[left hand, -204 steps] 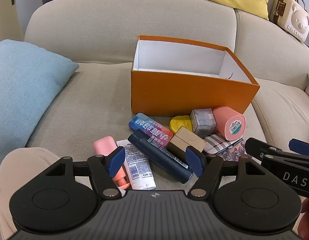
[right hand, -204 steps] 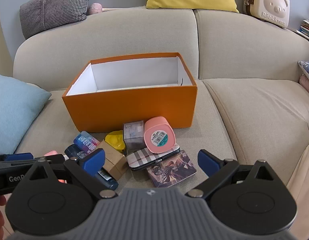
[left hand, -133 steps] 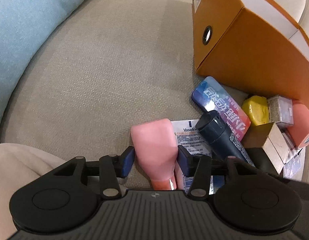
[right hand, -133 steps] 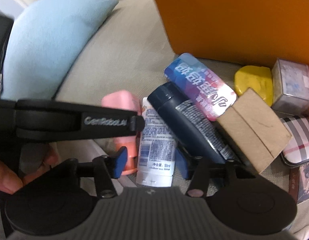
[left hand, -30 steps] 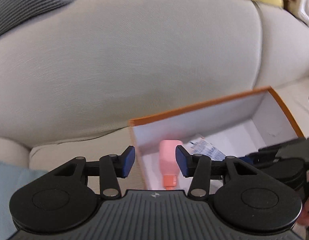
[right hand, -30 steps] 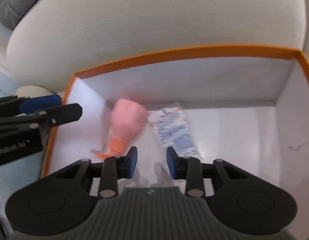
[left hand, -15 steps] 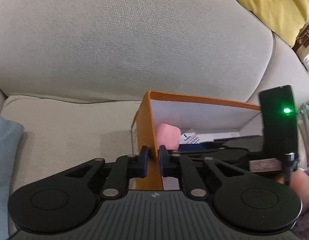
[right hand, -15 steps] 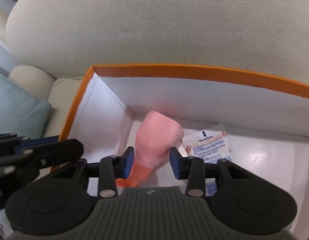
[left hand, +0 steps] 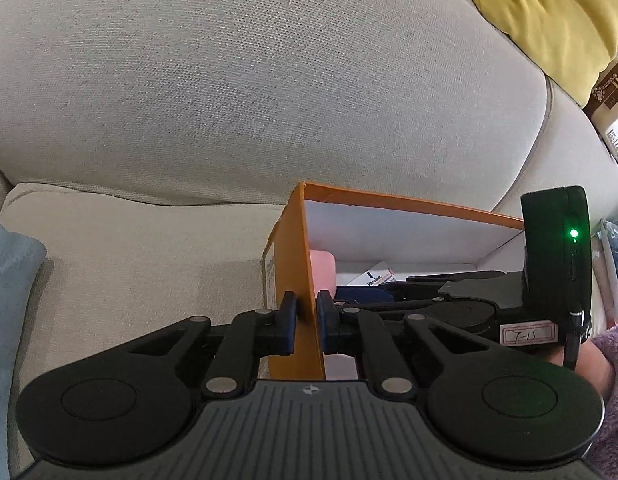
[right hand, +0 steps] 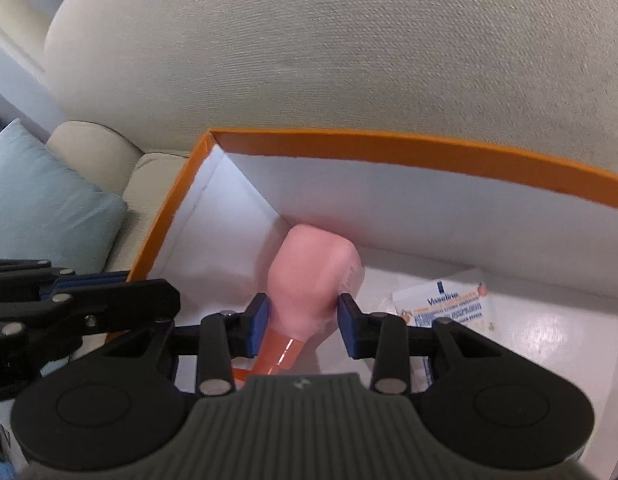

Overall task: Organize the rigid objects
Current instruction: 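Lower the Vaseline tube into the orange box and open the right gripper while the left releases the pink bottle, then withdraw both grippers from the box toward the remaining items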

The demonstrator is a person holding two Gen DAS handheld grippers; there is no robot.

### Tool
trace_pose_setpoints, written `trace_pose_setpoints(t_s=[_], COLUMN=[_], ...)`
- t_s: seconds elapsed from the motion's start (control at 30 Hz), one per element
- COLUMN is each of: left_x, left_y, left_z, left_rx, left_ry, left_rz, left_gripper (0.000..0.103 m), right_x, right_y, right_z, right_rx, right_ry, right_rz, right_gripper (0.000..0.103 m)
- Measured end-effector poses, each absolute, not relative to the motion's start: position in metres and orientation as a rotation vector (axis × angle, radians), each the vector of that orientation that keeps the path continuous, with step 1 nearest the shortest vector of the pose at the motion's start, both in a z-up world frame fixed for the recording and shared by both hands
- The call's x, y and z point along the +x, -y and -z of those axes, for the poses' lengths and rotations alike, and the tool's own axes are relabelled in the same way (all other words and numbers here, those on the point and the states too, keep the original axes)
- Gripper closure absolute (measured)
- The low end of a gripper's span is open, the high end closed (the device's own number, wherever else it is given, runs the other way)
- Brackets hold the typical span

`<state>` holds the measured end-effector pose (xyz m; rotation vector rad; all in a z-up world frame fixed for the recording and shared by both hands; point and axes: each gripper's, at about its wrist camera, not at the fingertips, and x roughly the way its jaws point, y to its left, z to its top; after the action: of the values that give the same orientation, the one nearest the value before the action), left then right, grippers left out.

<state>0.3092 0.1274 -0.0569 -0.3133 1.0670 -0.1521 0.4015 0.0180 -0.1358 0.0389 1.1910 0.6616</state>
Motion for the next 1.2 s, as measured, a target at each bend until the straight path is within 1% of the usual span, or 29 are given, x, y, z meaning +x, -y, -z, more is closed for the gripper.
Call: trace_pose_setpoints(t_s=[0.13,0.17,0.2,0.23,0.37,0.4,0.43,0.47,0.5,0.57,0.6,0.63,0.7,0.73,1.0,1.2], left_x=[0.307,0.307,0.307,0.305,0.297,0.296,0.296,0.295,0.295,0.296,0.295,0.294,0.294,0.292,0.283,0.272], left_y=[-0.127,-0.127,-0.127,-0.126,-0.123,-0.121,-0.121,-0.121,-0.12,-0.121,-0.121,-0.12,-0.12,-0.119,-0.118,-0.114], left_z=[0.054,0.054,0.054,0.052,0.047,0.047,0.047,0.047,0.048,0.052,0.052,0.05,0.051,0.05,0.05,0.046], left_rx=[-0.319,-0.321,-0.319,-0.314,-0.298,-0.296,-0.296,-0.298,-0.301,-0.301,-0.3,-0.299,-0.299,-0.299,-0.307,-0.304], left_ry=[-1.065,-1.065,-1.065,-1.066,-1.063,-1.064,-1.064,-1.064,-1.064,-1.062,-1.062,-1.063,-1.066,-1.068,-1.079,-1.068], left_rz=[0.151,0.149,0.146,0.143,0.136,0.135,0.133,0.13,0.128,0.122,0.118,0.114,0.111,0.11,0.11,0.108], left_gripper=[0.091,0.091,0.091,0.091,0.091,0.091,0.091,0.091,0.091,0.091,0.091,0.091,0.091,0.091,0.091,0.091], right_x=[0.403,0.404,0.404,0.403,0.389,0.386,0.384,0.381,0.379,0.378,0.379,0.38,0.384,0.385,0.388,0.396], right_y=[-0.012,-0.01,-0.008,-0.007,0.003,0.006,0.01,0.016,0.023,0.034,0.037,0.043,0.052,0.054,0.033,0.036], right_z=[0.135,0.135,0.135,0.133,0.11,0.107,0.103,0.101,0.1,0.104,0.109,0.115,0.122,0.125,0.13,0.134], right_rx=[0.084,0.089,0.09,0.087,-0.016,-0.063,-0.128,-0.21,-0.289,-0.377,-0.385,-0.36,-0.272,-0.235,-0.044,0.153], right_ry=[-1.158,-1.159,-1.169,-1.172,-1.112,-1.101,-1.092,-1.087,-1.081,-1.095,-1.131,-1.186,-1.256,-1.277,-1.314,-1.334], right_rz=[-0.713,-0.715,-0.705,-0.703,-0.701,-0.685,-0.657,-0.611,-0.56,-0.511,-0.495,-0.485,-0.488,-0.481,-0.47,-0.387], right_gripper=[0.068,0.067,0.061,0.06,0.06,0.057,0.046,0.039,0.036,0.036,0.038,0.045,0.055,0.058,0.058,0.057])
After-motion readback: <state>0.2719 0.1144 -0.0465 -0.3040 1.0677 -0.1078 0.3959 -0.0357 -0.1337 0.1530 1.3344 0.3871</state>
